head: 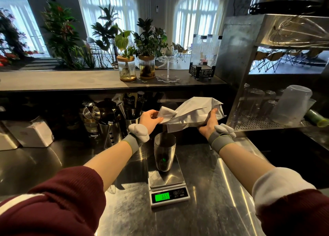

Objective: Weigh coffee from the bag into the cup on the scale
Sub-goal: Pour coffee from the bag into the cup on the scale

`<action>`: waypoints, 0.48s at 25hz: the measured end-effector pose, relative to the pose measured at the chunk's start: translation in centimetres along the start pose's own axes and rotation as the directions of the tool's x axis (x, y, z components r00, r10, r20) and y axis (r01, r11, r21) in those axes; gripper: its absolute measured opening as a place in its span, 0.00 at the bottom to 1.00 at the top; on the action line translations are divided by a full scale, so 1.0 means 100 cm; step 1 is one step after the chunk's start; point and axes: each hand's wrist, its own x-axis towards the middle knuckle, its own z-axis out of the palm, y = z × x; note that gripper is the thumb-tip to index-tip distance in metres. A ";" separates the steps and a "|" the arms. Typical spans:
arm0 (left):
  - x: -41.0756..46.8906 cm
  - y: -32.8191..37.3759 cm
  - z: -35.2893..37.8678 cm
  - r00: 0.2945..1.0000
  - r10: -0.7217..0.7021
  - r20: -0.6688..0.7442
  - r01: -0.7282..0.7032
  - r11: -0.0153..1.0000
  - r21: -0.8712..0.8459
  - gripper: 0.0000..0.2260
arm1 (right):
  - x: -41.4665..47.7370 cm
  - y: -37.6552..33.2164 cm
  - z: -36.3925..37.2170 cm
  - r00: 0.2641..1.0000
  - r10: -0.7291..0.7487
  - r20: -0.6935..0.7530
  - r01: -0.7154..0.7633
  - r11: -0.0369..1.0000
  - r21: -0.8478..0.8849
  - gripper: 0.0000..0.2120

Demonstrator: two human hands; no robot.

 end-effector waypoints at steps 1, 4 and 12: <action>0.000 0.000 -0.001 1.000 -0.023 0.020 0.023 1.000 -0.017 0.14 | 0.000 0.000 0.000 1.000 0.005 -0.009 -0.005 1.000 -0.002 0.28; 0.000 0.001 -0.001 0.996 -0.067 0.063 0.071 0.995 -0.067 0.16 | -0.001 0.000 0.000 1.000 0.003 -0.023 -0.003 1.000 -0.011 0.29; 0.000 0.001 0.003 0.999 -0.022 -0.024 0.022 1.000 0.002 0.11 | -0.006 0.000 0.001 1.000 -0.005 -0.006 0.005 1.000 -0.003 0.27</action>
